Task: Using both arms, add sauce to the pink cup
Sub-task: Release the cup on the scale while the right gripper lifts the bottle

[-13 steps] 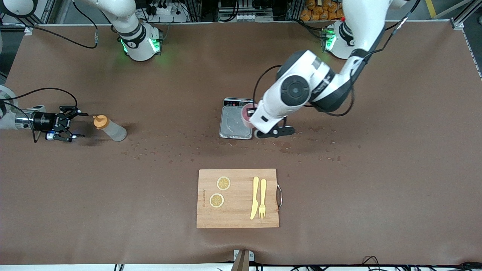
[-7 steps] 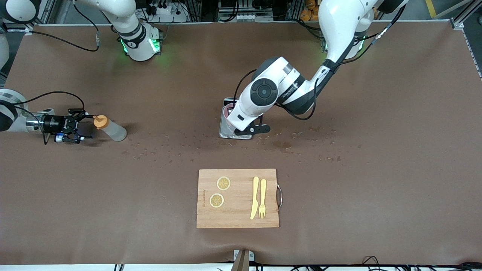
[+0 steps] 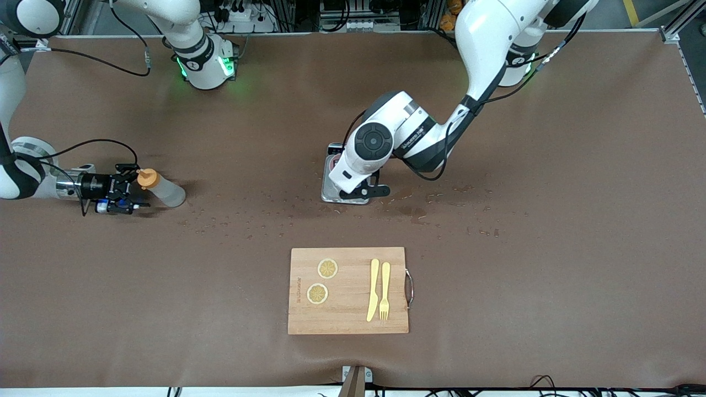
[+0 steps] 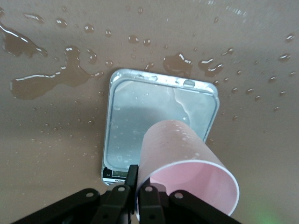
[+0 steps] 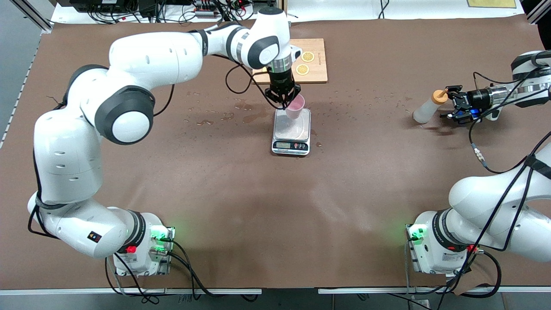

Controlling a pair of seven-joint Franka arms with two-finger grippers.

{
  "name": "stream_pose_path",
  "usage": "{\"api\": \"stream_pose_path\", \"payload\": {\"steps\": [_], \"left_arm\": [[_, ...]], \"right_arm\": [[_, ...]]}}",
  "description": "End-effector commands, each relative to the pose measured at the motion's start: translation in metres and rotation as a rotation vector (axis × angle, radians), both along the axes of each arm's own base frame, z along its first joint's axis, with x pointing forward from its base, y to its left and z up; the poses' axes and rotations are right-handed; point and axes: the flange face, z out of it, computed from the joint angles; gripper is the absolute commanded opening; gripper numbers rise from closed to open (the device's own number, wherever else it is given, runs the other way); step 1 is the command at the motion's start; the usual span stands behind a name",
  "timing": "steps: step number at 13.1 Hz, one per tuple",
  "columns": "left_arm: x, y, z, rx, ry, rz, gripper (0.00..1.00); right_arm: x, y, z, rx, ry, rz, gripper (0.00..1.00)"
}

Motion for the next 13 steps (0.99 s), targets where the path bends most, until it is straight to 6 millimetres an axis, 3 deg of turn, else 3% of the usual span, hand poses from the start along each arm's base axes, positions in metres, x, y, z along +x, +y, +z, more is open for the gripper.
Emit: {"api": "stream_pose_path", "payload": {"steps": [1,11,12,13], "left_arm": [[0.002,-0.002,-0.009,0.023,-0.008,-0.003,0.00],[-0.005,-0.008,-0.039,0.036,0.014,-0.021,0.00],[-0.006,-0.009,-0.039,0.034,0.016,-0.021,0.04],[-0.004,-0.007,-0.038,0.032,0.023,0.001,0.69]], "right_arm": [[0.001,0.011,-0.003,0.000,-0.010,-0.023,1.00],[-0.001,0.042,-0.007,0.012,-0.019,0.003,1.00],[-0.001,0.044,-0.007,0.014,-0.018,0.003,1.00],[-0.002,0.044,-0.006,0.014,-0.017,0.003,0.97]]}}
